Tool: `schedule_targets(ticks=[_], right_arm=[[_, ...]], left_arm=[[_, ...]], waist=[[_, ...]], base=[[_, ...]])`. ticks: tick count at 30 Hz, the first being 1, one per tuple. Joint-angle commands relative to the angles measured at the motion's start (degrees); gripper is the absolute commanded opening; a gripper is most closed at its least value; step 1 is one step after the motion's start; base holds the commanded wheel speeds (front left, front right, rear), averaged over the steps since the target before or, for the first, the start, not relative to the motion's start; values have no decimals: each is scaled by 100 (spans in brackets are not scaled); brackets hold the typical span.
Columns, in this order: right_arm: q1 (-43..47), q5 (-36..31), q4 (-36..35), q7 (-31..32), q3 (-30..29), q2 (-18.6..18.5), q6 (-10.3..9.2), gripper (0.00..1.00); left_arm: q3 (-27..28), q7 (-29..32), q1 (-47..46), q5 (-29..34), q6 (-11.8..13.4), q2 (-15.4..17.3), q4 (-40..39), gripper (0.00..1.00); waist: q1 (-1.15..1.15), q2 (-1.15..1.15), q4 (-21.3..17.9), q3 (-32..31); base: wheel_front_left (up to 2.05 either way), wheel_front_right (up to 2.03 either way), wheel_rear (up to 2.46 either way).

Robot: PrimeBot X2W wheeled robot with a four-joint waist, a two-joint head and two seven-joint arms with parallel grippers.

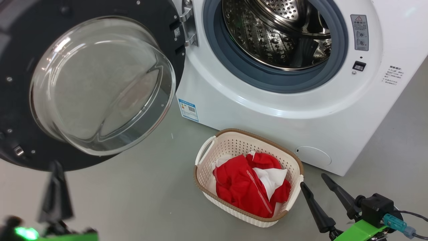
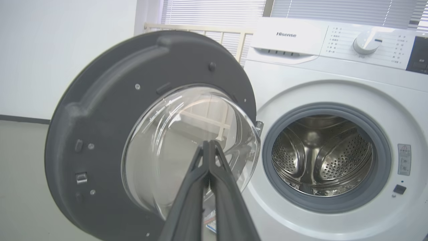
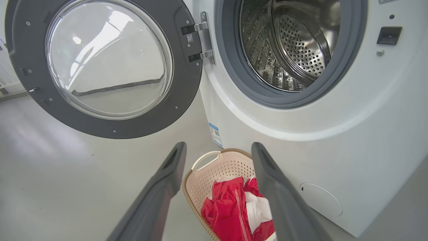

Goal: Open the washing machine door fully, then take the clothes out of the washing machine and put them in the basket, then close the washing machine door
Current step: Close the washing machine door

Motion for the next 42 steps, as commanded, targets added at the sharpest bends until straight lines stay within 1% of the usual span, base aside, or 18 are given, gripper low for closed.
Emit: schedule_targets(ticks=[1,4,5,7,11,14,16,20,24,27,31,33,36,39,42], right_arm=[[-50,-22,-149,-37,26,-45,36,100],[-4,-37,-171,-37,-27,-43,36,100],[-4,-37,-171,-37,-27,-43,36,100],[16,-47,-188,-37,-58,-44,36,100],[-12,-65,-225,-37,-58,-89,36,100],[-62,-67,-242,-37,-40,-129,36,100],[-99,-64,-252,-37,-29,-164,36,100],[-152,-63,-276,-37,-53,-259,36,100],[-182,-72,-310,-37,-85,-342,36,100],[-202,-80,-324,-37,-72,-372,36,100],[-236,-79,-334,-37,-61,-402,36,100],[-251,-78,-338,-37,-51,-416,36,100],[-268,-76,-346,-37,-48,-437,36,100],[-294,-77,-353,-37,1,-464,36,100],[-331,-67,-367,-37,27,-506,36,100]], left_arm=[[522,-35,-561,87,-153,69,-476,0],[966,-35,-1087,209,-345,69,-764,0],[966,-35,-1087,209,-345,69,-764,0],[1223,-35,-1466,240,-439,114,-801,0],[1786,-35,-2312,-82,-522,346,-531,0],[2167,-35,-2938,-392,-541,691,-36,0],[2285,-35,-3294,-613,-543,970,330,0],[2357,-35,-3874,-906,-545,1491,1153,0],[2398,-34,-4402,-1099,-546,1913,2085,0],[2400,105,-4812,-1278,-546,2252,2878,0],[2335,755,-5326,-1469,-525,2651,3853,0],[2289,1188,-5558,-1585,-524,2790,4269,0],[2156,1825,-5842,-1649,-483,2979,4754,0],[2142,2387,-6094,-1756,-378,3185,5134,0],[2060,2960,-6271,-1804,-279,3319,5409,0]], waist=[[0,0,-6,18],[0,0,-14,53],[0,0,-14,53],[0,0,-32,94],[0,0,-107,229],[0,0,-165,335],[0,0,-199,408],[0,0,-230,574],[0,0,-230,721],[0,0,-233,802],[0,0,-221,896],[0,0,-215,938],[0,0,-191,996],[0,0,-202,1049],[0,0,-215,1108]], base=[[0,0,0],[0,0,0],[0,0,0],[0,0,0],[0,0,0],[0,0,0],[0,0,0],[0,0,0],[0,0,0],[0,0,0],[0,0,0],[0,0,0],[0,0,0],[0,0,0],[0,0,0]])
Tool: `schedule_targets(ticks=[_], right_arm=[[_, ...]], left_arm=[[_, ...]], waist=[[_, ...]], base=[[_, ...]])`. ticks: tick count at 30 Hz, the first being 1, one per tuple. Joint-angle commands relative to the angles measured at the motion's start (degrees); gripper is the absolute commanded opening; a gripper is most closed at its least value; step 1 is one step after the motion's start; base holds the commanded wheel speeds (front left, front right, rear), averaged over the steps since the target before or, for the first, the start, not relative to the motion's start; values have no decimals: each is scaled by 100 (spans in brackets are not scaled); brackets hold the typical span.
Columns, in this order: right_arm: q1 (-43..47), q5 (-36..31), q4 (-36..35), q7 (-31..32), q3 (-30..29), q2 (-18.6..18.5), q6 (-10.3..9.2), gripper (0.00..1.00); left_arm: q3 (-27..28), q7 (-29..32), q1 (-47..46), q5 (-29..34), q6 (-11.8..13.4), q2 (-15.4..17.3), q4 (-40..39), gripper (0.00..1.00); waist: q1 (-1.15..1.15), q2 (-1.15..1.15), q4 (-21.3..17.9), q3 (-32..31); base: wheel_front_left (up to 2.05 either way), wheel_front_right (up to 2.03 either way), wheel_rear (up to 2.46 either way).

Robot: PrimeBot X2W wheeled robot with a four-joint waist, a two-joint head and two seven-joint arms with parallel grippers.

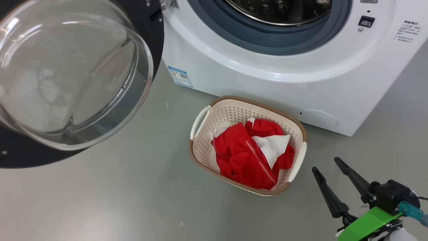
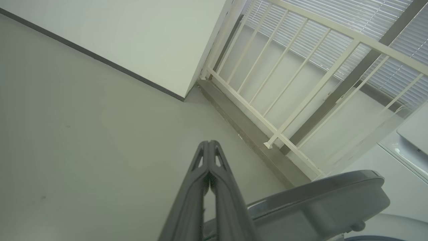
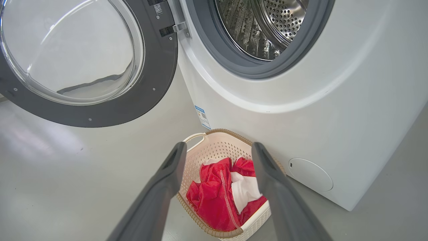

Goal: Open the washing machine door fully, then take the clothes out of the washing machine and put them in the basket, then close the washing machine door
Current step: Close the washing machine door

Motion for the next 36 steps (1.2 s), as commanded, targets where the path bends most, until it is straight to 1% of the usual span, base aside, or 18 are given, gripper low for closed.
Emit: schedule_targets(ticks=[1,3,7,8,14,17,24,33,36], right_arm=[[-142,-57,-169,-37,134,-110,36,100],[-160,-53,-179,-37,142,-136,36,100],[-197,-60,-205,-37,177,-187,36,100],[-197,-60,-205,-37,177,-187,36,100],[-236,-45,-235,-37,173,-267,36,100],[-243,-43,-240,-37,171,-275,36,100],[-266,-43,-194,-37,181,-201,36,100],[-241,-39,-146,-37,179,-100,36,100],[-222,-45,-141,-37,173,-56,36,100]], left_arm=[[-19,364,-130,-42,88,477,-4,0],[-93,820,-203,-74,170,492,124,0],[-112,1371,-238,-151,348,541,189,0],[-112,1371,-238,-151,348,541,189,0],[-27,1817,-148,-301,578,536,38,0],[-26,2026,-49,-357,603,501,-109,0],[-148,2664,190,-453,567,394,-534,0],[-281,3649,509,-659,487,361,-1225,0],[-301,3979,679,-747,509,336,-1523,0]], waist=[[0,0,-14,65],[0,0,-29,103],[0,0,-79,225],[0,0,-79,225],[0,0,-120,361],[0,0,-128,372],[0,0,-110,273],[0,0,-75,97],[0,0,-66,27]], base=[[0,0,0],[0,0,0],[0,0,0],[0,0,0],[0,0,0],[0,0,0],[0,0,0],[0,0,0],[0,0,0]])
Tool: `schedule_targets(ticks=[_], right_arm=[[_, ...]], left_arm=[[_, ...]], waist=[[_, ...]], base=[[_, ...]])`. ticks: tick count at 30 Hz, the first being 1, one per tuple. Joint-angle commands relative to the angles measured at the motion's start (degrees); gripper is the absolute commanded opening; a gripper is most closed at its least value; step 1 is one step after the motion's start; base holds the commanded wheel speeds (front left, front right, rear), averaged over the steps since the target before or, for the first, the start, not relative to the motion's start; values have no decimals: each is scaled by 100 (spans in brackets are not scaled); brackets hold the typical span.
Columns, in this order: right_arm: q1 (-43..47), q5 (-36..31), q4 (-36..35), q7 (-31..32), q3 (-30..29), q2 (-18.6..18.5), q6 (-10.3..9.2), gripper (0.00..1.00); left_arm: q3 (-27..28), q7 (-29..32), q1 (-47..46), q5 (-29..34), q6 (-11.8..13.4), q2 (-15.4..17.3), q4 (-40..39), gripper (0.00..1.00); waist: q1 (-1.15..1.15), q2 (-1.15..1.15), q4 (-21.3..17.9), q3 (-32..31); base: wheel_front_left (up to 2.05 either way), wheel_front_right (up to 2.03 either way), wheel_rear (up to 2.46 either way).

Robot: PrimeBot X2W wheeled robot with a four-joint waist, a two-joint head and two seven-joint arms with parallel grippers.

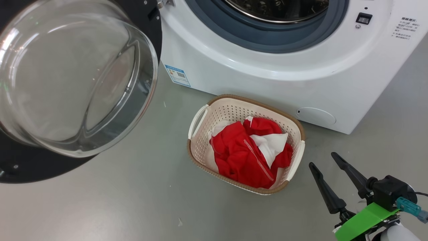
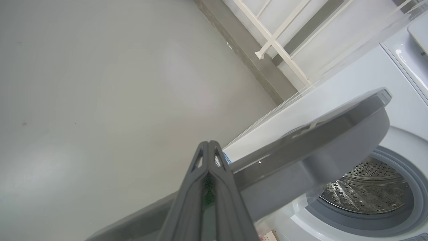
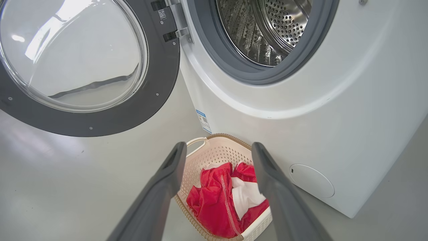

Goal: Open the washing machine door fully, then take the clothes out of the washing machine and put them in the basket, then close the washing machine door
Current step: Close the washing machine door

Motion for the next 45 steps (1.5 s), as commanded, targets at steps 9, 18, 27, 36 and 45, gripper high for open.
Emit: schedule_targets(ticks=[9,18,27,36,45], right_arm=[[17,-40,-73,-37,95,78,36,100],[71,-44,-63,-37,74,154,36,100],[138,-43,-68,-37,57,234,36,100],[173,-65,-85,-37,-16,278,36,100],[202,-89,-95,-37,-52,366,36,100]], left_arm=[[-87,829,460,-288,-205,248,-585,0],[-174,1247,564,-524,-435,219,-689,0],[-327,1660,543,-980,-717,110,-885,0],[-890,2043,696,-1441,-793,-102,-1534,0],[-1462,2202,1032,-2032,-795,-170,-2388,0]], waist=[[0,0,1,-235],[0,0,10,-381],[0,0,-29,-524],[0,0,-111,-592],[0,0,-428,-713]], base=[[0,0,0],[0,0,0],[0,0,0],[0,0,0],[0,0,0]])
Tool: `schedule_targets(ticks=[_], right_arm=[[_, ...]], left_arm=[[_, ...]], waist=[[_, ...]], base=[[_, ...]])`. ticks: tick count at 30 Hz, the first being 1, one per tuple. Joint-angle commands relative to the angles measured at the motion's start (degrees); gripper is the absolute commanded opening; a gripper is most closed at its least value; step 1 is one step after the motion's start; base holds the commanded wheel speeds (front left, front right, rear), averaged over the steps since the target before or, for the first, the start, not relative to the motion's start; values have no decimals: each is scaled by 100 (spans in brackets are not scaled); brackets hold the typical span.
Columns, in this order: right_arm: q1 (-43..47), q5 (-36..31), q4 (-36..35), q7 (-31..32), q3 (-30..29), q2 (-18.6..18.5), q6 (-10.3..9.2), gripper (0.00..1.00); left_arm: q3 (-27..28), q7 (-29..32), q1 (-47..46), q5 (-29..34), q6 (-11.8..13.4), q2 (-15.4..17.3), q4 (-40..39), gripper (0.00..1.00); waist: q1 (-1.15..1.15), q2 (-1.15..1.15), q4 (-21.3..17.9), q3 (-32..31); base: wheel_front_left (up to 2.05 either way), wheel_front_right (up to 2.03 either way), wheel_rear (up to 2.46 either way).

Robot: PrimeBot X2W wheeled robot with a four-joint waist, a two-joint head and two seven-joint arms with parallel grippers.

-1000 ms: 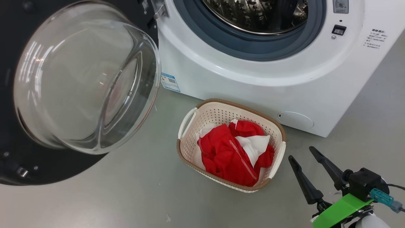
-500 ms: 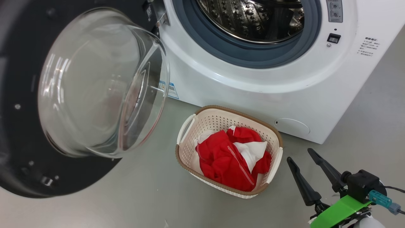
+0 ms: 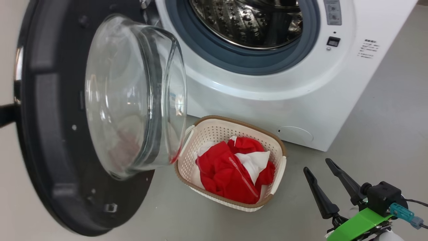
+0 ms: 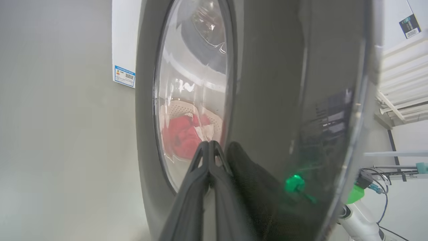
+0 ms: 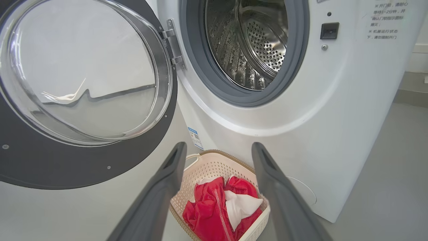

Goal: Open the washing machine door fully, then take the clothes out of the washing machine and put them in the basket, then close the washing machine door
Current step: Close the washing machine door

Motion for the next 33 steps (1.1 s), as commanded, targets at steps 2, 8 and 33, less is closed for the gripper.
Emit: schedule_targets(ticks=[2,8,33], right_arm=[[40,-86,-141,-37,59,-9,36,100],[57,-97,-153,-37,-6,44,36,100],[6,-110,-198,-37,-262,217,36,100]], left_arm=[[-2,23,19,-278,-40,221,-437,0],[-401,-299,158,-522,-40,140,-912,0],[-1820,-2783,-112,-266,-40,-204,-899,0]], waist=[[0,0,-190,-77],[0,0,-480,-127],[0,0,-1622,-52]], base=[[0,0,0],[0,0,0],[0,0,0]])
